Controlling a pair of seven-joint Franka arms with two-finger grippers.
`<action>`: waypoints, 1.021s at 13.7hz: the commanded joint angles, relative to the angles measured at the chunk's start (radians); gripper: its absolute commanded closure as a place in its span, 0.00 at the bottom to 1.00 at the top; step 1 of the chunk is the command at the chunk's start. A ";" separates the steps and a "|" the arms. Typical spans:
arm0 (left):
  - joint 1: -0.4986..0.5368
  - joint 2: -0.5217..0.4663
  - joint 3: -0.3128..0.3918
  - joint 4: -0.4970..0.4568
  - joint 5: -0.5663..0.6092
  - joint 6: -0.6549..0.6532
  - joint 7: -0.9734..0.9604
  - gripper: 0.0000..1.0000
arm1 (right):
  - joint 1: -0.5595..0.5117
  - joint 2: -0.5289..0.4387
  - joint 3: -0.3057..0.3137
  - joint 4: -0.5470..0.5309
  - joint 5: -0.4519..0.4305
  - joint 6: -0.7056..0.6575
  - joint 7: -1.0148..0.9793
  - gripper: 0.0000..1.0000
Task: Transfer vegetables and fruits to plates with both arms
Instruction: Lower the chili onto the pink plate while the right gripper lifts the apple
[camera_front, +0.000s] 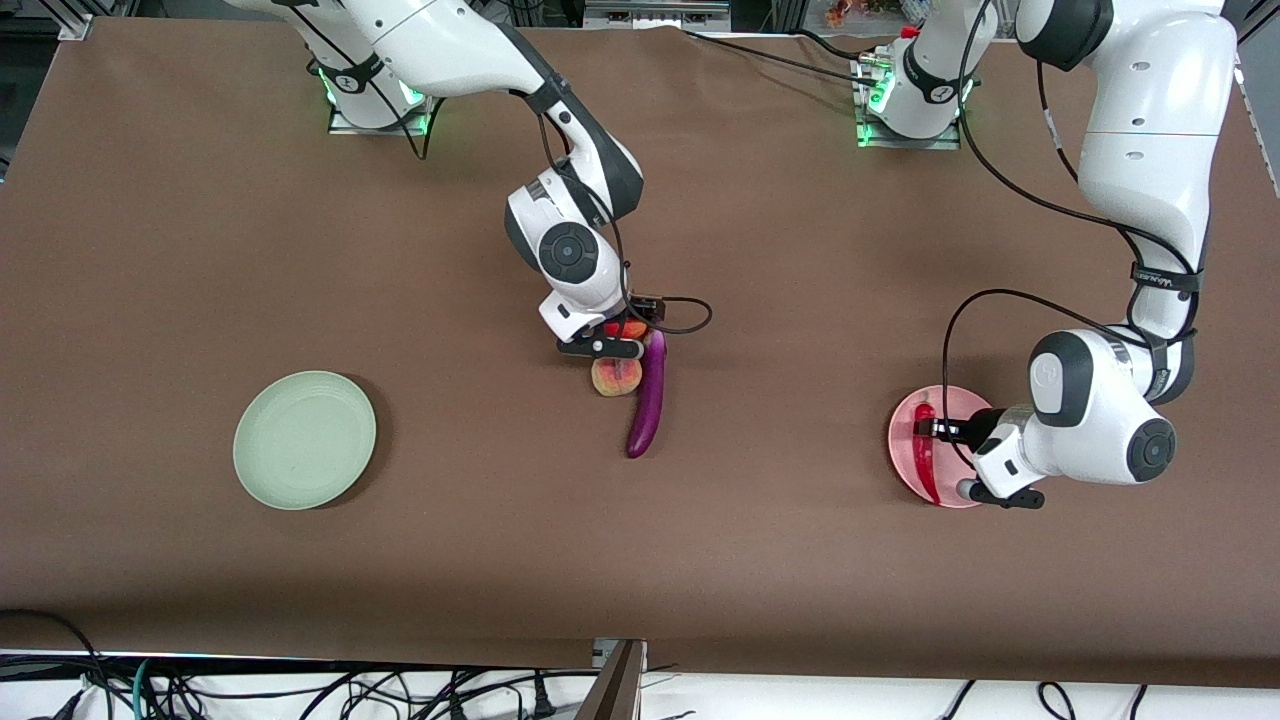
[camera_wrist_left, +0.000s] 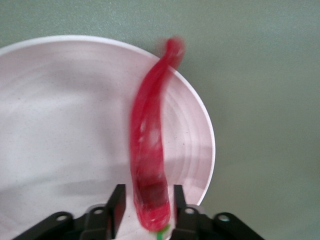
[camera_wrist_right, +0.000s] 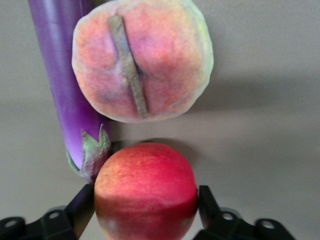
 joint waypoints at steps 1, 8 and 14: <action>0.008 -0.003 -0.004 0.001 -0.002 -0.010 0.028 0.00 | 0.010 -0.004 -0.008 -0.013 0.016 0.018 0.003 0.77; -0.022 -0.017 -0.015 0.018 -0.128 -0.075 -0.096 0.00 | 0.000 -0.131 -0.138 0.006 0.007 -0.169 -0.110 0.85; -0.122 -0.037 -0.104 0.036 -0.130 -0.064 -0.418 0.00 | -0.064 -0.161 -0.437 0.009 0.017 -0.360 -0.659 0.85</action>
